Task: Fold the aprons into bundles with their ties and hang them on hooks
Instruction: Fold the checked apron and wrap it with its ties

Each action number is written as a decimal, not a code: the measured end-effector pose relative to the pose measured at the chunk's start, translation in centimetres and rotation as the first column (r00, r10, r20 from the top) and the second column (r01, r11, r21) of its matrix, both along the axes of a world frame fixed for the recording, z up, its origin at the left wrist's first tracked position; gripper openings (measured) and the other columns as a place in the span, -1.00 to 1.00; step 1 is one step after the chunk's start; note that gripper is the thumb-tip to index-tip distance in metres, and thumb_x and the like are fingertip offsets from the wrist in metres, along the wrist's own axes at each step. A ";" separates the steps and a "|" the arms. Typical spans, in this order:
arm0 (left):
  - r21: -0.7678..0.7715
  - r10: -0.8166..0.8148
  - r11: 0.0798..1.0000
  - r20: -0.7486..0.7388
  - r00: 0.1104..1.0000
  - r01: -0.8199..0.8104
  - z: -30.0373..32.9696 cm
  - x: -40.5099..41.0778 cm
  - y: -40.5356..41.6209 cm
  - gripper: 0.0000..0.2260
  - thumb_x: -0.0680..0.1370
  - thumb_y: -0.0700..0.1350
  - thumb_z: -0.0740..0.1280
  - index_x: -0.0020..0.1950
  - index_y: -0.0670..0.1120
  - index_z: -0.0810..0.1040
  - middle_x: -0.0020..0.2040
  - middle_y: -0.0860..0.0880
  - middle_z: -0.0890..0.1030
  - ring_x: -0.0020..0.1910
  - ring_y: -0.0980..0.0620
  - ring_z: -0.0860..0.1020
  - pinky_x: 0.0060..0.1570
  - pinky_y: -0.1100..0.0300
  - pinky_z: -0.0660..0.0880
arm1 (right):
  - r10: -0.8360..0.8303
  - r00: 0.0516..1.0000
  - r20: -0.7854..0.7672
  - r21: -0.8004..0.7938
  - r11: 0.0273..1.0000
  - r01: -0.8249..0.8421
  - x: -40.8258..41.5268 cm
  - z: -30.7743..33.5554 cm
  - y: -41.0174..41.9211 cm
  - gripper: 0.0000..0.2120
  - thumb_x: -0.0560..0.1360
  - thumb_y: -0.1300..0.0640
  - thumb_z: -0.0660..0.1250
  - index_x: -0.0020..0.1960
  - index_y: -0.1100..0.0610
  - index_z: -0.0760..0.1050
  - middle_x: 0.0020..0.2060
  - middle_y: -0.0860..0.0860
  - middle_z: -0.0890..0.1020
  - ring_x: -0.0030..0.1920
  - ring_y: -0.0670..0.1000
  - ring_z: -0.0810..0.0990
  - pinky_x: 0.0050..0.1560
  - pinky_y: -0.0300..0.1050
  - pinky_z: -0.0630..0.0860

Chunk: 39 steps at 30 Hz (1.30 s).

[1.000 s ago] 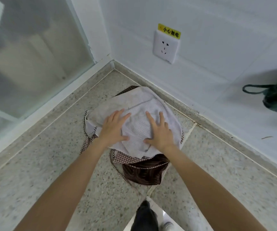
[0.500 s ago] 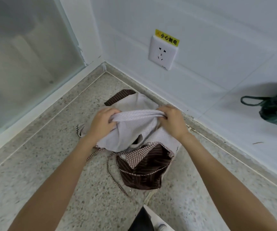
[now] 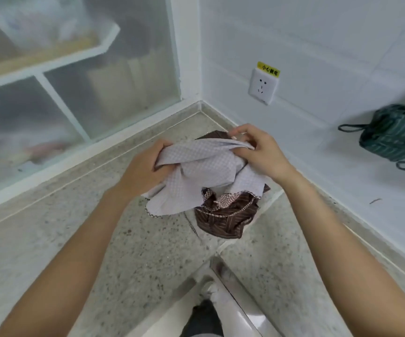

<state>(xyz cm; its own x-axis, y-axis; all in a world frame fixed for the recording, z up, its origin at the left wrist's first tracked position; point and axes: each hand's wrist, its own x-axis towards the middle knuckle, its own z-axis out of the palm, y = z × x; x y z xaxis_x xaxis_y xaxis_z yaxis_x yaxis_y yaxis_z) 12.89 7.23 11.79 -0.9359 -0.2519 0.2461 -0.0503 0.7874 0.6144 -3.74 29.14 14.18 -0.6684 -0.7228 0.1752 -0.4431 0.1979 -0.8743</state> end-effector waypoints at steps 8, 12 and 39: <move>-0.121 0.193 0.978 0.232 0.953 -0.168 -0.1 19.9 8.3 -0.51 0.28 0.40 0.18 0.14 0.26 0.37 -0.06 0.25 0.53 -0.16 0.20 0.50 -0.17 0.31 0.36 | 0.472 0.880 0.044 0.154 0.867 -0.473 13.9 -2.1 3.1 -0.62 0.41 -0.19 0.32 0.16 -0.06 0.50 0.07 -0.23 0.55 0.07 -0.30 0.49 0.07 -0.35 0.37; -0.135 0.278 0.960 0.329 0.902 -0.247 -1.1 27.8 11.2 -0.28 0.25 0.59 -0.01 0.21 0.22 0.44 0.06 0.30 0.49 -0.04 0.24 0.46 -0.07 0.27 0.33 | 0.507 0.861 -0.039 0.228 0.844 -0.486 19.5 -4.9 2.8 -0.66 0.60 0.00 0.15 0.12 0.22 0.56 0.01 0.12 0.59 0.07 0.04 0.53 0.07 -0.17 0.38; 0.220 0.510 0.740 0.432 0.744 -0.636 -10.0 46.4 -6.2 -0.76 0.63 0.03 0.11 0.22 0.03 0.47 -0.08 0.10 0.64 -0.23 0.16 0.62 -0.12 0.23 0.56 | 0.623 0.691 -0.366 0.252 0.782 -0.570 38.1 -12.8 -27.9 -0.84 0.44 0.38 0.27 -0.07 0.21 0.58 -0.11 0.13 0.57 -0.10 0.15 0.54 -0.06 -0.15 0.36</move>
